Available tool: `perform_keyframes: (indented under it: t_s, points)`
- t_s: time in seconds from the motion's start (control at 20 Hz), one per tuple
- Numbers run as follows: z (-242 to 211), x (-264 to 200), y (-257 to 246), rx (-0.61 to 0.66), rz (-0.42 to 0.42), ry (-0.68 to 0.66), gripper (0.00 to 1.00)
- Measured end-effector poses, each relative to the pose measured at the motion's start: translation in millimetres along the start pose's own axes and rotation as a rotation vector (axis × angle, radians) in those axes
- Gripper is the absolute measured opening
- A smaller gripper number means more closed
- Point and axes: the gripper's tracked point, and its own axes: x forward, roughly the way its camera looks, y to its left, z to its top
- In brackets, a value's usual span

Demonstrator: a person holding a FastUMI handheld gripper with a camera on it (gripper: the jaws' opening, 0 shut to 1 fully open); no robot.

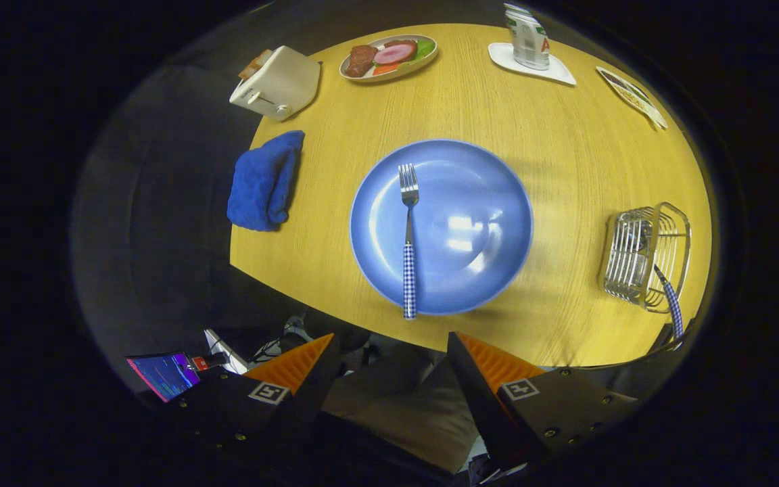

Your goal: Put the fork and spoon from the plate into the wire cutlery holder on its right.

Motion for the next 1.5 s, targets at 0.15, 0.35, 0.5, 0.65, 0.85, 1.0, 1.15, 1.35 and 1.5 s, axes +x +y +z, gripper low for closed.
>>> perform_keyframes:
  t_s: [0.15, 0.35, 0.5, 0.65, 0.85, 1.0, 1.15, 1.35, 1.5]
  points:
    - [12, 16, -3, 0.001, -0.054, 0.023, 0.98]
    - [21, 41, -11, -0.038, -0.147, 0.066, 0.98]
    - [22, 58, -13, -0.07, -0.186, 0.096, 0.98]
    - [31, 70, -19, -0.085, -0.216, 0.098, 0.98]
    - [40, 80, -24, -0.09, -0.216, 0.096, 0.96]
    - [37, 88, -31, -0.09, -0.229, 0.118, 0.89]
    - [31, 94, -31, -0.088, -0.227, 0.145, 0.48]
    - [33, 95, -34, -0.083, -0.237, 0.139, 0.17]
    - [31, 87, -39, -0.103, -0.255, 0.155, 0.07]
